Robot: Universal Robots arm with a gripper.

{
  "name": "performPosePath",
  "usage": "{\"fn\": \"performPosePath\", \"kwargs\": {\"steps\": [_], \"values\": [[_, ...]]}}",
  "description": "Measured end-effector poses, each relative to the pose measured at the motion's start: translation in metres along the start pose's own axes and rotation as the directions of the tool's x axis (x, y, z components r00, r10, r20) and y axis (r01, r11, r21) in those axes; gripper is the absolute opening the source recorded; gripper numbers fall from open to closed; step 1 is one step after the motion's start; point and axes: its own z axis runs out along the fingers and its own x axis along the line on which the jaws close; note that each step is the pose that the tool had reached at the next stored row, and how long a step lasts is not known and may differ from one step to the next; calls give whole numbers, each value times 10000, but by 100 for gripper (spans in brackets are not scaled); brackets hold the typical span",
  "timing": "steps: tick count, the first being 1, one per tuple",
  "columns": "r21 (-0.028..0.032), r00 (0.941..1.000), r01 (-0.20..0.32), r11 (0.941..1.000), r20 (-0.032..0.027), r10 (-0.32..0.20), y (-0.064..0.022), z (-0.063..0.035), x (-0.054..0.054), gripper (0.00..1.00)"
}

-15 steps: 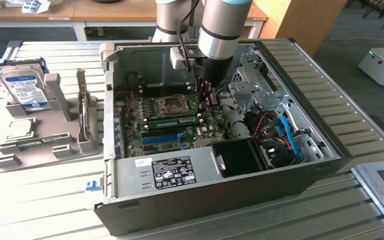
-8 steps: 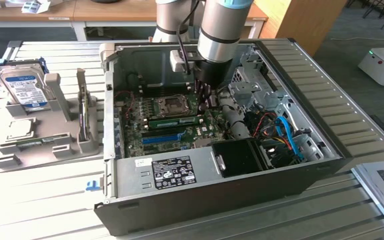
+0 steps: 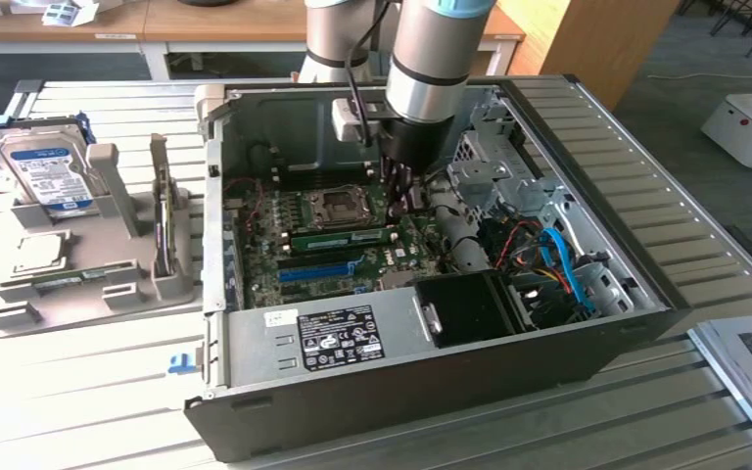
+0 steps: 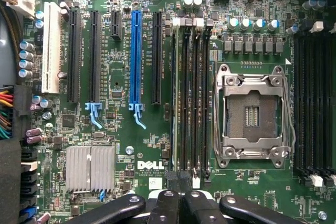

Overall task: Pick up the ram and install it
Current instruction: 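Press down the ram until it locks into place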

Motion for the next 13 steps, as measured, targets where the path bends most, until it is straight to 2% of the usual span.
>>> {"fn": "performPosePath", "kwargs": {"steps": [4, 13], "values": [[1, 10000, -1, 10000, 4, 1, 0, 5, -1, 10], [0, 10000, -1, 10000, -1, 1, -2, 80, 1, 10]]}}
